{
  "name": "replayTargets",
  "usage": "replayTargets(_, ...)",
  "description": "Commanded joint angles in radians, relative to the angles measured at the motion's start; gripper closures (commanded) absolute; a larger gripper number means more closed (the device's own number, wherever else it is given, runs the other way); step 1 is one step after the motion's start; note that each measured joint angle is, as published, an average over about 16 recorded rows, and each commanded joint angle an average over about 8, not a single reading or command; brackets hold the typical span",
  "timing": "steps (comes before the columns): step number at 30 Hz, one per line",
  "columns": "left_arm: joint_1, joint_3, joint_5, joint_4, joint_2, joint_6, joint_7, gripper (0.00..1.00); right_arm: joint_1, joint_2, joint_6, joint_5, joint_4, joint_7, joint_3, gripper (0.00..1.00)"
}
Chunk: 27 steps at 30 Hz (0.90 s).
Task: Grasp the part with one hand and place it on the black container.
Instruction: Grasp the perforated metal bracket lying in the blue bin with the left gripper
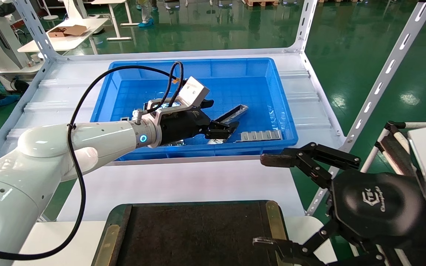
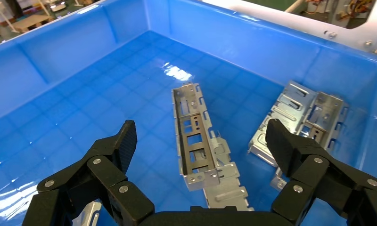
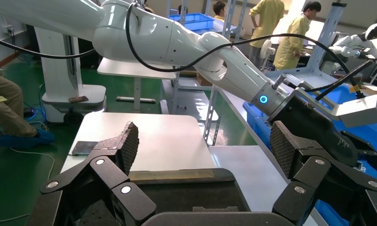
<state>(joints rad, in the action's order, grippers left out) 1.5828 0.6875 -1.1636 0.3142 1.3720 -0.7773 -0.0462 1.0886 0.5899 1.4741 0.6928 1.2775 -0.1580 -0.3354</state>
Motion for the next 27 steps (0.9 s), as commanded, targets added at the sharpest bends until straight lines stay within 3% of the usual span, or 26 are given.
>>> replayTargets(1,-0.006,0.025,0.013,0.012,0.0,0.02,0.018,0.32,0.0,0.0,0.0,0.0,0.0,0.0,0.0,0.36)
replayTargets(5,-0.014,0.077,0.045,0.038,0.0,0.057,0.054,0.82,0.0,0.0,0.0,0.0,0.0,0.0,0.0,0.86)
replayTargets(6,-0.016,0.09,0.054,0.045,0.0,0.066,0.062,0.94,0.0,0.0,0.0,0.0,0.0,0.0,0.0,0.97)
replayTargets(7,-0.017,0.103,0.063,0.051,0.0,0.074,0.07,1.0,0.0,0.0,0.0,0.0,0.0,0.0,0.0,1.0)
replayTargets(27,-0.021,0.297,0.221,0.096,-0.005,0.184,0.133,1.0,0.0,0.0,0.0,0.0,0.0,0.0,-0.001,1.0)
